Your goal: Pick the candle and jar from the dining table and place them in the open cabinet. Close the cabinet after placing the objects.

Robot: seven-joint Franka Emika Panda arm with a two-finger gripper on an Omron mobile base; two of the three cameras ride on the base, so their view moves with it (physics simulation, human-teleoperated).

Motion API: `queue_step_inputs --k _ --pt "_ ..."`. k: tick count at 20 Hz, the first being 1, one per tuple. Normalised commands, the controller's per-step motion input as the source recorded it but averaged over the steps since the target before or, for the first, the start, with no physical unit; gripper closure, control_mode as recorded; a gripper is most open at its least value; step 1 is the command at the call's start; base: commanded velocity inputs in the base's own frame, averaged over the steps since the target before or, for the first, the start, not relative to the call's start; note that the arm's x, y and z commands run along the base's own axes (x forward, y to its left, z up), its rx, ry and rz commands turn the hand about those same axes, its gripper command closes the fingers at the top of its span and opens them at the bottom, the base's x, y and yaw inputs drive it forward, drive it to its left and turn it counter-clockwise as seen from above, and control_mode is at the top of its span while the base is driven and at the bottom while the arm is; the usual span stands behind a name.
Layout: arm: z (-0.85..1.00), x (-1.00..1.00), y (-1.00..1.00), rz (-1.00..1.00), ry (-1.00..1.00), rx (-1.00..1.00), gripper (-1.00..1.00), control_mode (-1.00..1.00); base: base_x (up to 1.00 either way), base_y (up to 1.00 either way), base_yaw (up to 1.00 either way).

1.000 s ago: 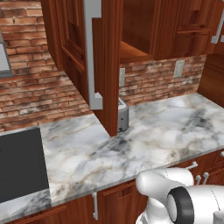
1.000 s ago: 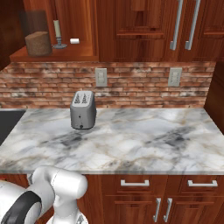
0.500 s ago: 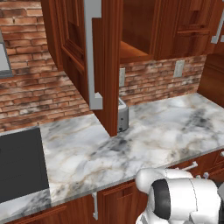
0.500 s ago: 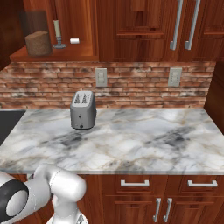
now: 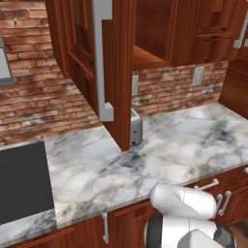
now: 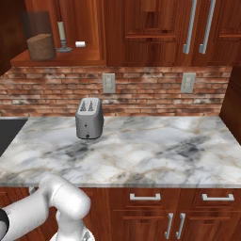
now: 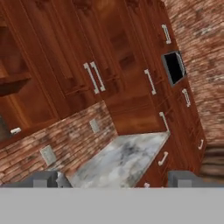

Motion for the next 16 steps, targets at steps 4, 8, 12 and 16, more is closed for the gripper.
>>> queue_step_inputs --k 4,8,12,16 --pt "0.24 -0.06 0.88 -0.03 0.18 -0.29 -1.0 -1.0 0.0 0.0 0.0" --pt "0.28 0.03 0.88 -0.02 0.17 -0.3 -1.0 -1.0 0.0 0.0 0.0" --pt "0.2 0.34 0.79 -0.1 0.05 -0.26 -1.0 -1.0 0.0 0.0 0.0" --pt "0.13 0.37 0.58 -0.12 0.02 -0.2 -1.0 -1.0 0.0 0.0 0.0"
